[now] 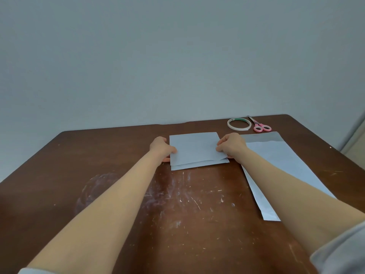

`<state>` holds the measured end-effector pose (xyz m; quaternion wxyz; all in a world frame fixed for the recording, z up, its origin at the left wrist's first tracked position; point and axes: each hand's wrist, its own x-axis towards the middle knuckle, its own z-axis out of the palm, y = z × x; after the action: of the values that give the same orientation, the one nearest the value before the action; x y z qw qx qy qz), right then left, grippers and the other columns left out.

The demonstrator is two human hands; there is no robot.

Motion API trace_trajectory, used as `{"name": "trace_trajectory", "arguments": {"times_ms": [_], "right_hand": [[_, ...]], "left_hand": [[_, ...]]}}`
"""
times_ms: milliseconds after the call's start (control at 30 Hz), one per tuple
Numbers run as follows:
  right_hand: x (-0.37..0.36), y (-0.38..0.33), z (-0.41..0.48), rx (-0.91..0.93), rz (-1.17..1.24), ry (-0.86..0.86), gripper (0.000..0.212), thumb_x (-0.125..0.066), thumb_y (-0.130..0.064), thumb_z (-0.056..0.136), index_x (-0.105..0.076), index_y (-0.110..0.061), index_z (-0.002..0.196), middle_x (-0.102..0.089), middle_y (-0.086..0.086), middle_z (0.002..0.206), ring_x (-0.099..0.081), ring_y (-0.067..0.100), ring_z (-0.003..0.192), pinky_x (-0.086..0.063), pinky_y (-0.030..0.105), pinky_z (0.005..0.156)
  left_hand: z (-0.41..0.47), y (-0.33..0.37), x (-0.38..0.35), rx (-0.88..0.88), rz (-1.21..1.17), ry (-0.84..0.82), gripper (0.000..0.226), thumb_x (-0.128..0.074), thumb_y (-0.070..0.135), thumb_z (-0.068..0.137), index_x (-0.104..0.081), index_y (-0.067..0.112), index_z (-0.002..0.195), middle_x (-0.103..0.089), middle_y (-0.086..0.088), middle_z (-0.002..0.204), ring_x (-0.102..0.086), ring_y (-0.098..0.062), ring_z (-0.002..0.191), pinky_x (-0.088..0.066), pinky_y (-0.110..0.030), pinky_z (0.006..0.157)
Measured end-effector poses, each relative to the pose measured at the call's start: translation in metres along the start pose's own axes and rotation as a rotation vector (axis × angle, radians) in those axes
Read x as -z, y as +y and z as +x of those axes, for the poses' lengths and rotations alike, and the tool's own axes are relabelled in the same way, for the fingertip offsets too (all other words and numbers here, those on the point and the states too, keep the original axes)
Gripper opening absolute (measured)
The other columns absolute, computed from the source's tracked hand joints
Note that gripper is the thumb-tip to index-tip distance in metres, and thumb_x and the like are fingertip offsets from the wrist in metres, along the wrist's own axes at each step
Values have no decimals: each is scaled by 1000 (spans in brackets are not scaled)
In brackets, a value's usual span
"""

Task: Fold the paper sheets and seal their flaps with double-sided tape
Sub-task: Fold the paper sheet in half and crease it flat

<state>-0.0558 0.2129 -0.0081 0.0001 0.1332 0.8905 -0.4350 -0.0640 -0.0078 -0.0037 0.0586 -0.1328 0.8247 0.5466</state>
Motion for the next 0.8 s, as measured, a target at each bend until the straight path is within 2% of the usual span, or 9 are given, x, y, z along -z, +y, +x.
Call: {"name": "trace_trajectory", "arguments": {"times_ms": [100,200,367,433,533,600,700,767,800], "right_hand": [[-2,2,-1,0,-7,-15,9,-64,-2,80,-66,-11,83,-59,6,72,-57,25,71,-55,36,74],[-2,3,0,7,-7,-21,9,-64,-2,80,-67,-8,84,-62,10,78,-57,24,68,-53,35,72],[-2,5,3,-10,-39,-20,16,-62,-4,82,-70,-2,95,-67,14,90,-57,25,76,-52,36,73],[-1,6,3,1,-62,-13,18,-62,-5,82,-71,-2,97,-69,15,98,-58,25,81,-50,34,72],[0,6,3,20,-80,19,22,-62,-7,81,-72,-1,99,-70,14,105,-64,29,98,-53,37,83],[0,6,3,30,-92,25,20,-62,-7,81,-72,-3,98,-70,14,104,-64,28,100,-54,39,88],[0,7,2,48,-103,20,14,-63,-9,81,-73,-8,91,-71,10,99,-64,26,96,-54,41,89],[0,7,1,53,-108,17,15,-62,-9,81,-73,-8,92,-71,11,98,-64,27,96,-55,40,88],[-1,8,1,51,-108,15,16,-62,-9,81,-73,-7,92,-71,11,99,-65,28,96,-55,39,87]], "left_hand": [[-1,-2,-2,-15,70,52,67,-63,-9,83,-36,5,143,-42,-14,142,-49,-32,124,-54,-39,85],[1,-2,-3,-28,139,76,64,-65,-6,81,-40,3,140,-46,-15,138,-52,-32,121,-54,-42,90],[4,1,-4,-75,251,56,40,-68,-4,77,-57,6,115,-60,-15,122,-60,-31,110,-53,-44,92],[5,3,-5,-94,291,37,44,-67,-4,77,-55,6,118,-58,-12,119,-60,-30,107,-55,-43,88],[3,5,-5,-120,364,16,41,-65,-3,78,-48,13,112,-53,-8,111,-60,-26,95,-57,-35,79],[-1,4,-5,-123,430,19,48,-65,3,78,-45,11,121,-53,-8,112,-60,-25,91,-57,-37,80],[-6,3,-9,-222,705,141,63,-63,13,81,-36,11,138,-45,-12,129,-51,-29,114,-50,-40,88],[-12,5,-16,-423,823,222,56,-54,11,87,-38,16,140,-38,-9,136,-40,-26,126,-45,-40,90],[-14,7,-21,-533,840,190,52,-50,10,89,-40,18,140,-38,-7,138,-38,-24,129,-44,-39,93]]}}
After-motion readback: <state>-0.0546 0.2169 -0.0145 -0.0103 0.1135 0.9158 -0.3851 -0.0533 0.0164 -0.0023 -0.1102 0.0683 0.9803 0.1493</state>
